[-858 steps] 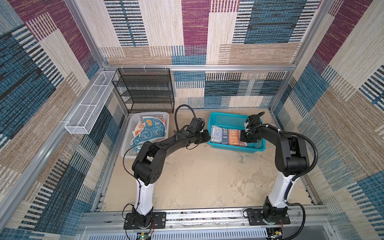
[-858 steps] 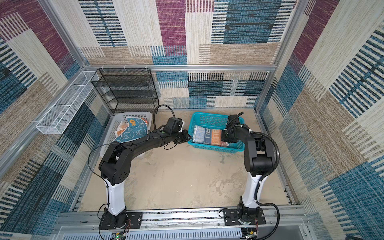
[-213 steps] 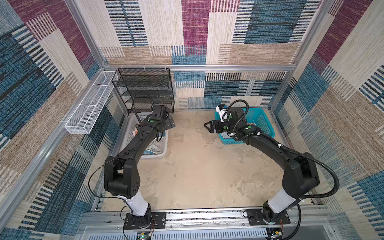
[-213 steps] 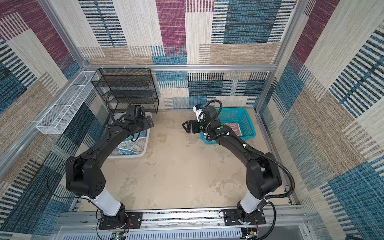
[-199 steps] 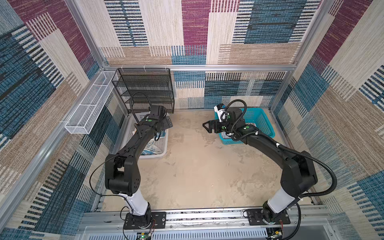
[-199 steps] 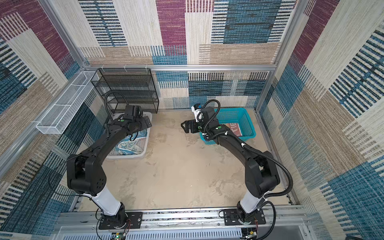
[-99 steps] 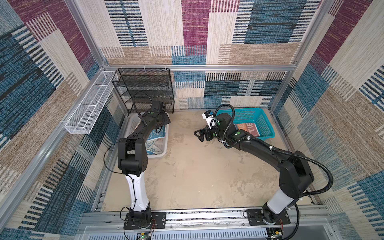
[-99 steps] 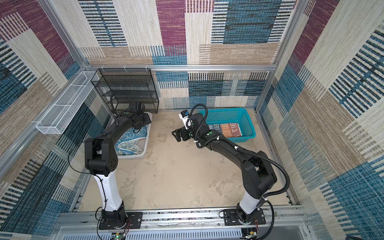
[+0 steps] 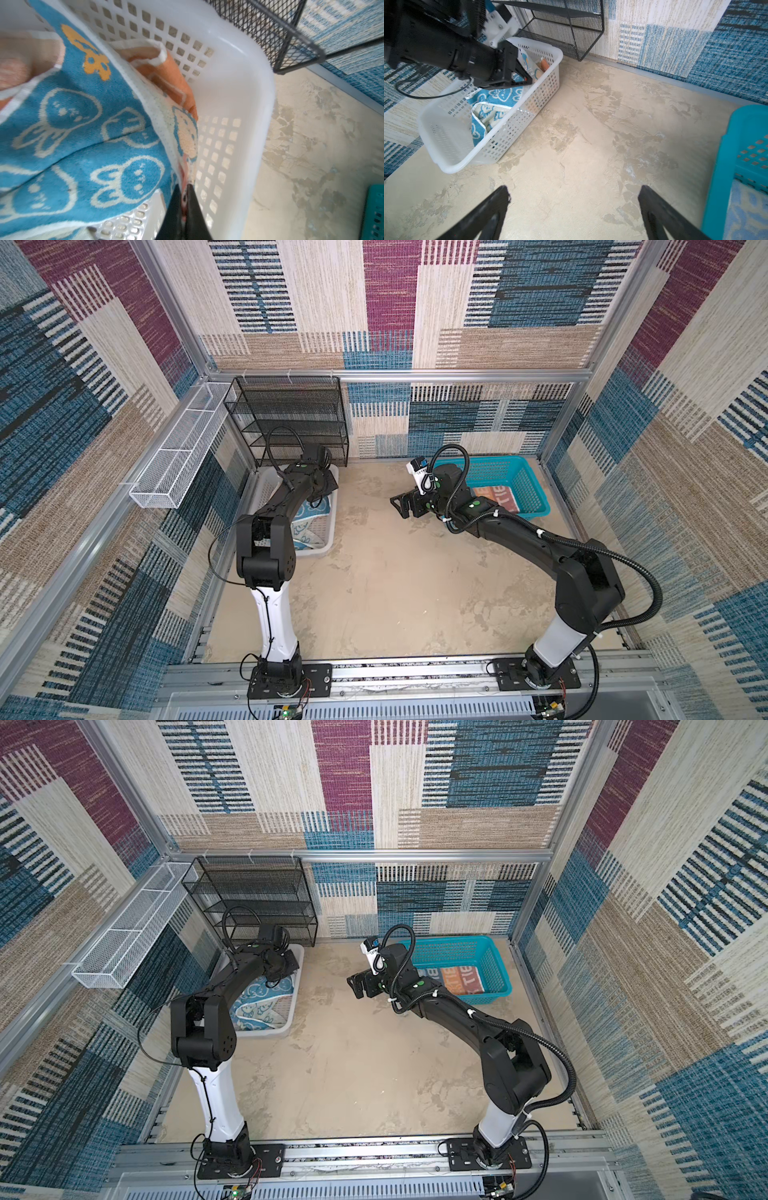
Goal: Fold and stack the towels
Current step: 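Grasp blue rabbit towel in white basket with left gripper while right moves inward, then pull the blue towel out with the left gripper onto the table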
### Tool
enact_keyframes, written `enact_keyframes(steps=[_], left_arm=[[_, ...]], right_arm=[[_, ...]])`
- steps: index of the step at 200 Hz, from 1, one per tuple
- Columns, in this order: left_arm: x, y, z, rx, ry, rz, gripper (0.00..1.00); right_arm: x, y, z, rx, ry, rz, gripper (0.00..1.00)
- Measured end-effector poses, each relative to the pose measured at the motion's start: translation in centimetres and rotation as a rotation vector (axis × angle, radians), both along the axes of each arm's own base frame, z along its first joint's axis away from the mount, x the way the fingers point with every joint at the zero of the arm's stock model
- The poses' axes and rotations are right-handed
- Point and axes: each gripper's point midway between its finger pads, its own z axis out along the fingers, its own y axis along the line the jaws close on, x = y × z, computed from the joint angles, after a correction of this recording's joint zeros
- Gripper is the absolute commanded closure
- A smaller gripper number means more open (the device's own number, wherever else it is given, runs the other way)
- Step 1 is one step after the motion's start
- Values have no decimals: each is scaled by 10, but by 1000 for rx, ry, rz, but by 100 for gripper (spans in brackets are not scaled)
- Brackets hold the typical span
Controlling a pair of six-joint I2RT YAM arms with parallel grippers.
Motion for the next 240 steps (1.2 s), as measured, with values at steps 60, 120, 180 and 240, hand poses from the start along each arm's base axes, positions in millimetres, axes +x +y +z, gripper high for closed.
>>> enact_keyframes(steps=[60,120,180,240], left_arm=[[-32,-3,124,14,-247,-40,100],[-86,-79,217,-17,-451,-260,100],[-138,-152,252,-87,-531,-444,100],[-175,-239,247,-210,-494,-636,100]], right_arm=[[37,-24,-34,19,158,-119,1],[62,-35,-82,1,304,-159,1],[77,-66,-87,-9,307,-237,1],[40,-91,-21,35,221,-251,1]])
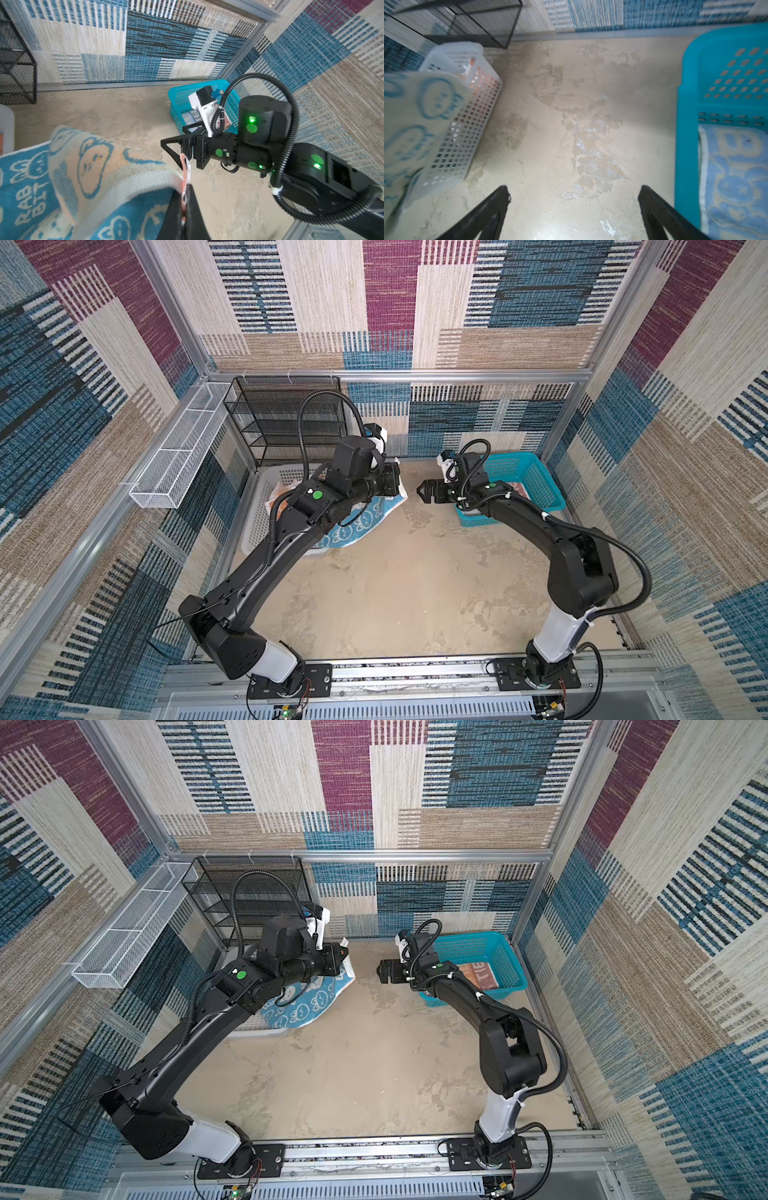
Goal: Fold and stack the towels
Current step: 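Pull the blue towel out with the left gripper onto the table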
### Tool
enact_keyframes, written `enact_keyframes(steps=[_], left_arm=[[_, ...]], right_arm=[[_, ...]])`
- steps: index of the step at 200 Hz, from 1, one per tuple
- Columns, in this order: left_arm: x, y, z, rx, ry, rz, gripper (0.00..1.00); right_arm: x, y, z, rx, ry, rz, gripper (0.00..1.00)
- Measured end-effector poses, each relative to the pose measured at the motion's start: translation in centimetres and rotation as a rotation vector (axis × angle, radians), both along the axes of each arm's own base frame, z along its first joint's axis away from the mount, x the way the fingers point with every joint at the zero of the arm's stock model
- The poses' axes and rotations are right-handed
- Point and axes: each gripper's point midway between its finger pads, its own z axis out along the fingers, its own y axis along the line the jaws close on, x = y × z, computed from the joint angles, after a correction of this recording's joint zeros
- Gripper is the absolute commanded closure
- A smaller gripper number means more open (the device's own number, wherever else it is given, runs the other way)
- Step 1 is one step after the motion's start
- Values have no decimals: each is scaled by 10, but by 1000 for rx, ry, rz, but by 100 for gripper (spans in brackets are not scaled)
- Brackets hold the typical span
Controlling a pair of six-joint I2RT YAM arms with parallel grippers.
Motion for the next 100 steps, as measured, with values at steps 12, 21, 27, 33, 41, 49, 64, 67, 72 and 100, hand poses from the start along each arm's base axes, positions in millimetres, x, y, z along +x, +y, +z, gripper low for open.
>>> enact_keyframes(steps=[12,21,27,33,41,49,64,67,72,100], left_arm=[[-9,-18,1,-14,5,-46,100],[-15,-30,0,-33,18,-75,100],[-18,-36,-2,-42,24,-94,100],[-20,-41,-4,-56,35,-104,100],[-17,-45,-10,-70,49,-100,100],[-15,-53,-19,-91,73,-110,100],[-10,-67,-43,-104,132,-121,100],[-9,-71,-49,-103,143,-126,100],[-7,-76,-60,-102,167,-132,100],[6,-95,-120,-63,280,-131,99]], right_arm=[[-6,-11,16,14,-28,-15,1],[-10,-23,25,15,-46,-40,1],[-12,-30,29,15,-53,-59,1],[-15,-37,33,15,-61,-72,1],[-18,-47,37,9,-73,-105,1],[-22,-53,39,2,-78,-122,1],[-31,-63,39,-6,-82,-147,1],[-33,-65,38,-10,-80,-153,1],[-36,-69,37,-14,-78,-163,1],[-53,-86,23,-36,-57,-204,1]])
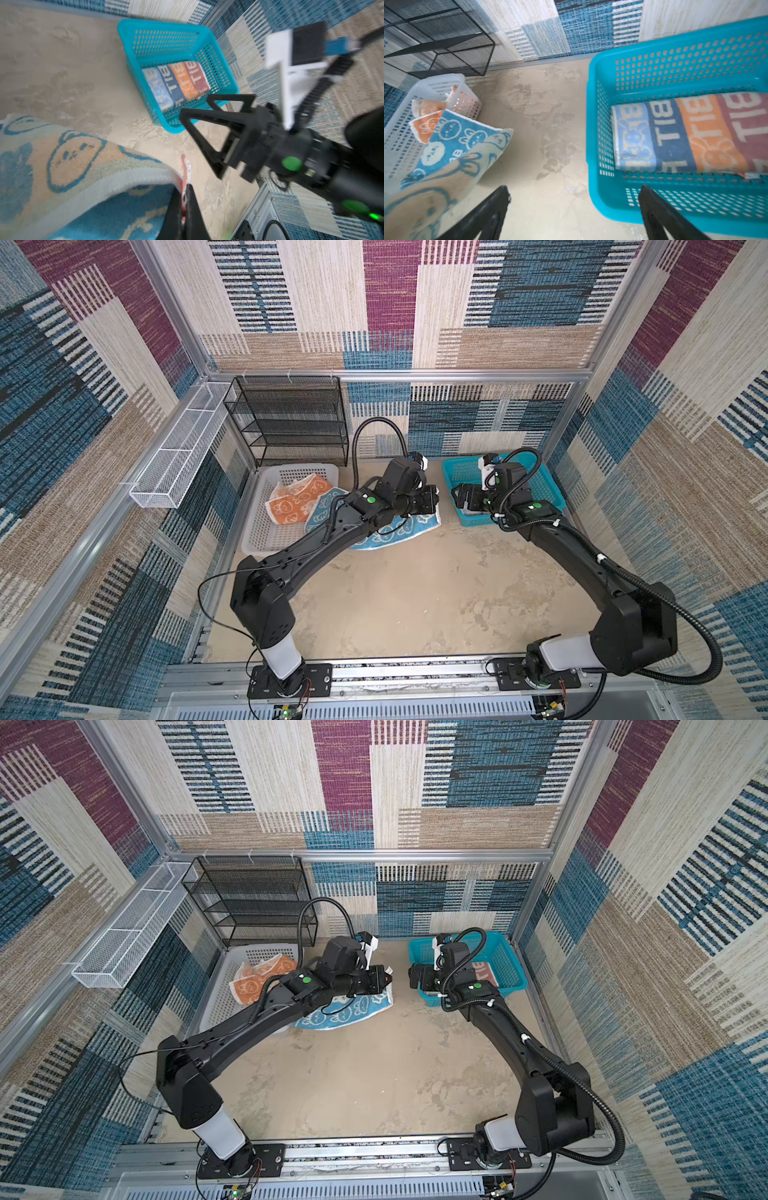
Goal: Fold and stack the towels
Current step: 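Pull the blue towel out with the left gripper onto the table, then lower the right gripper to the towel corner by the red tag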
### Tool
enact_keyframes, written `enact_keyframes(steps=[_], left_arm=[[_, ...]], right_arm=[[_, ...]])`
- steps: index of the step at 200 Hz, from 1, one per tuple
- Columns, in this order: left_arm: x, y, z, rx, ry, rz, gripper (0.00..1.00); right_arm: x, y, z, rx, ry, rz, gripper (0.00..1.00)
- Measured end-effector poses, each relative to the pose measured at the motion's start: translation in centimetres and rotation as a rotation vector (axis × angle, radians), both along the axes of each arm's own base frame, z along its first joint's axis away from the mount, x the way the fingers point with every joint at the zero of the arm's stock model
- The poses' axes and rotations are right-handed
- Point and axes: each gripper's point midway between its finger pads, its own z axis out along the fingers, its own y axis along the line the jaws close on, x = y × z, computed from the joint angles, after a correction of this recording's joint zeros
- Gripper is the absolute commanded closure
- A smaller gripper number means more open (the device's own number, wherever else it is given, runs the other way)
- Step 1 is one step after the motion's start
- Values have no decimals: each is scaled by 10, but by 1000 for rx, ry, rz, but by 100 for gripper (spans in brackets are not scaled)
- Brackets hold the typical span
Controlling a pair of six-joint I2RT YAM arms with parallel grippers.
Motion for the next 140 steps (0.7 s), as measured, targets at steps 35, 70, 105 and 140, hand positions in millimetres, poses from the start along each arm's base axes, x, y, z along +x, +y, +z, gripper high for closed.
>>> enact_keyframes(steps=[35,70,105,140], left_arm=[[11,-12,-72,81,118,-6,76],[21,9,-107,126,180,31,36],[24,57,-109,150,201,114,18],[13,82,-79,116,152,132,14]], right_arm=[[-26,1,-25,22,48,24,1],[-53,9,-60,67,116,60,1],[-80,33,-101,75,189,132,1],[-99,48,-131,91,240,169,4]])
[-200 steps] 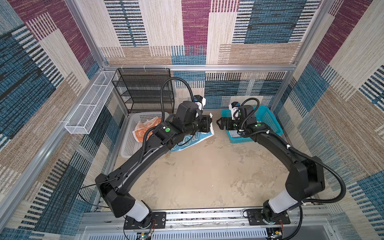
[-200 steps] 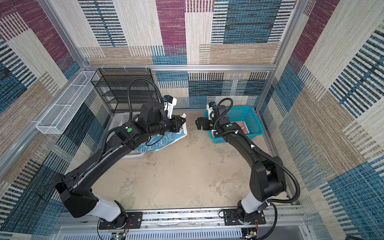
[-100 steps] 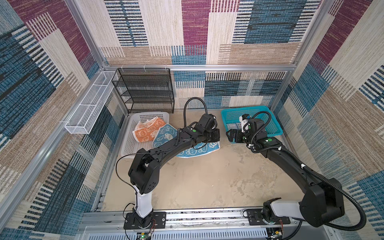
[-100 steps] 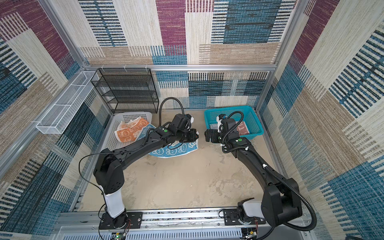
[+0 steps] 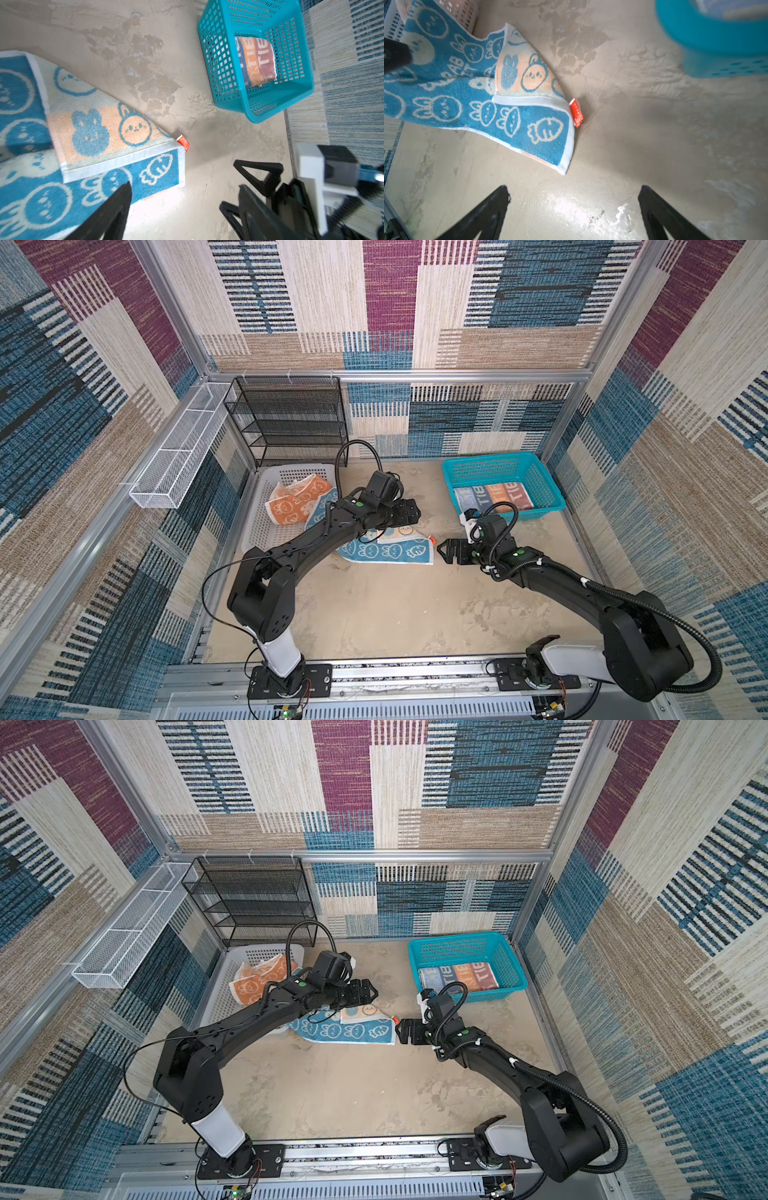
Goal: Fold and stack the towels
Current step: 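Lower the right gripper to the towel corner by the red tag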
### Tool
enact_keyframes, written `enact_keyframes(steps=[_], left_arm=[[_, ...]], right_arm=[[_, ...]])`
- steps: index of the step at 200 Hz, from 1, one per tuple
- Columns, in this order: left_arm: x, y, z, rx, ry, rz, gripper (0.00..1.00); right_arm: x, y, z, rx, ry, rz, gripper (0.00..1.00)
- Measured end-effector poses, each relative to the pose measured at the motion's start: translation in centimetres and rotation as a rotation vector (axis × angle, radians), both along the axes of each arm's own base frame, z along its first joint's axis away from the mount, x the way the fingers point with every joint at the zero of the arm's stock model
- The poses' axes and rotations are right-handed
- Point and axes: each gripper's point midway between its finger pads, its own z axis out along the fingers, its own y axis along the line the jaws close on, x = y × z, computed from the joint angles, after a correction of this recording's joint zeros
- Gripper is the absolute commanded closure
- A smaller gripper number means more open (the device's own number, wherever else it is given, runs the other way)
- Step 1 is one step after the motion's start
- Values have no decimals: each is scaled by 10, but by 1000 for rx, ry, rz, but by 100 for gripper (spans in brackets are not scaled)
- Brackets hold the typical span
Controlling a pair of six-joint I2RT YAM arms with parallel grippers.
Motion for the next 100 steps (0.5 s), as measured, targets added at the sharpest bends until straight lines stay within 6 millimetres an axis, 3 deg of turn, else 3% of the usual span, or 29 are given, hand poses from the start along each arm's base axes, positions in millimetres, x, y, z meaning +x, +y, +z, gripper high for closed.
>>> enact_keyframes(steps=[69,100], left_arm=[[-32,39,-38,40,76,29,4],[-36,46,-42,25,91,38,1]], right_arm=[[-20,37,-41,8,106,47,15],[-11,49,-52,1,112,25,23]])
